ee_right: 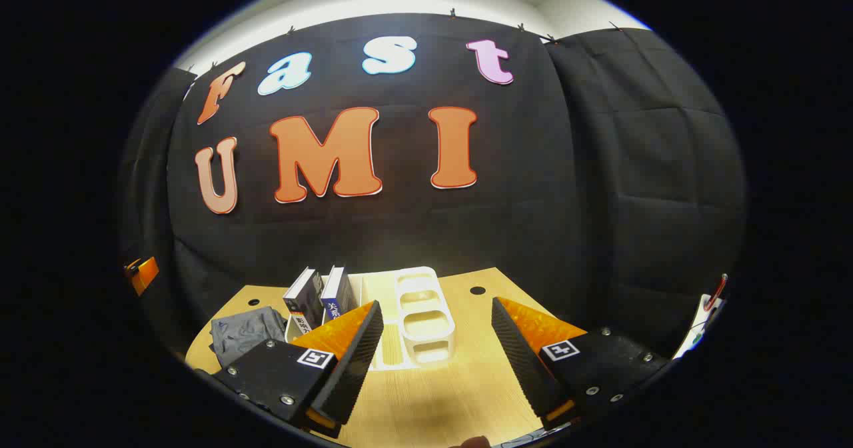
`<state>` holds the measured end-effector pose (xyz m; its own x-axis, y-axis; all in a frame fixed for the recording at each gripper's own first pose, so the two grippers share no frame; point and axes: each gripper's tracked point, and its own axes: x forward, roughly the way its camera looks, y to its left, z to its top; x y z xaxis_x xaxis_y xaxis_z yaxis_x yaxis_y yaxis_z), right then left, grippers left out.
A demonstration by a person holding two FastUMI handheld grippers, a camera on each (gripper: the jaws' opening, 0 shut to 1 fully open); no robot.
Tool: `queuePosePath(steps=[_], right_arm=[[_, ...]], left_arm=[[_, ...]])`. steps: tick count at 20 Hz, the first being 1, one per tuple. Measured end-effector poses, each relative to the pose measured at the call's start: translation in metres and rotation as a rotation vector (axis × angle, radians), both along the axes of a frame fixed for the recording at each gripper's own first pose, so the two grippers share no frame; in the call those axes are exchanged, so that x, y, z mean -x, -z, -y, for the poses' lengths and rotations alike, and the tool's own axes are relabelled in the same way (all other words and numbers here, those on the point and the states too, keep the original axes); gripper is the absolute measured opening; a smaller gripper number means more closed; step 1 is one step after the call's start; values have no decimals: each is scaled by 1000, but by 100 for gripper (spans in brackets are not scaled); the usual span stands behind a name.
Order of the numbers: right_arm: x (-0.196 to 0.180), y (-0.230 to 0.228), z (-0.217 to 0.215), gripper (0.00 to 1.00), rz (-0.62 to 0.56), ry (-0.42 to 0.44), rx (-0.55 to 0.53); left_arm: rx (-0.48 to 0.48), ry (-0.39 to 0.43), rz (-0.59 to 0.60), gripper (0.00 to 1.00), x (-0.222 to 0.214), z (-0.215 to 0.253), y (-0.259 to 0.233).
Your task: Open the schoolbag, grab two books from the bookshelf and put them into the schoolbag.
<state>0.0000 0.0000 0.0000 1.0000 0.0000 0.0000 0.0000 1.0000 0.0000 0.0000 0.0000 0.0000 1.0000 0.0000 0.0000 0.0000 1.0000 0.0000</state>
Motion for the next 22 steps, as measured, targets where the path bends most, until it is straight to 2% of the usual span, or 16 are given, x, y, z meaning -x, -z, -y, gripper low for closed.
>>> queuePosePath(steps=[2,4,11,14,22], right_arm=[[-3,-4,10,97,7,-12,-11],[-4,-7,18,97,21,-22,-17],[4,-15,13,97,80,-12,12],[2,-10,-4,97,64,-36,-2],[-5,-3,-14,97,43,-63,7]], left_arm=[[30,6,-22,96,1,10,6],[53,56,-25,96,4,26,2],[-20,87,-6,96,-1,19,-16],[-81,53,12,96,-2,1,-19],[-91,35,1,96,-2,-5,-12]])
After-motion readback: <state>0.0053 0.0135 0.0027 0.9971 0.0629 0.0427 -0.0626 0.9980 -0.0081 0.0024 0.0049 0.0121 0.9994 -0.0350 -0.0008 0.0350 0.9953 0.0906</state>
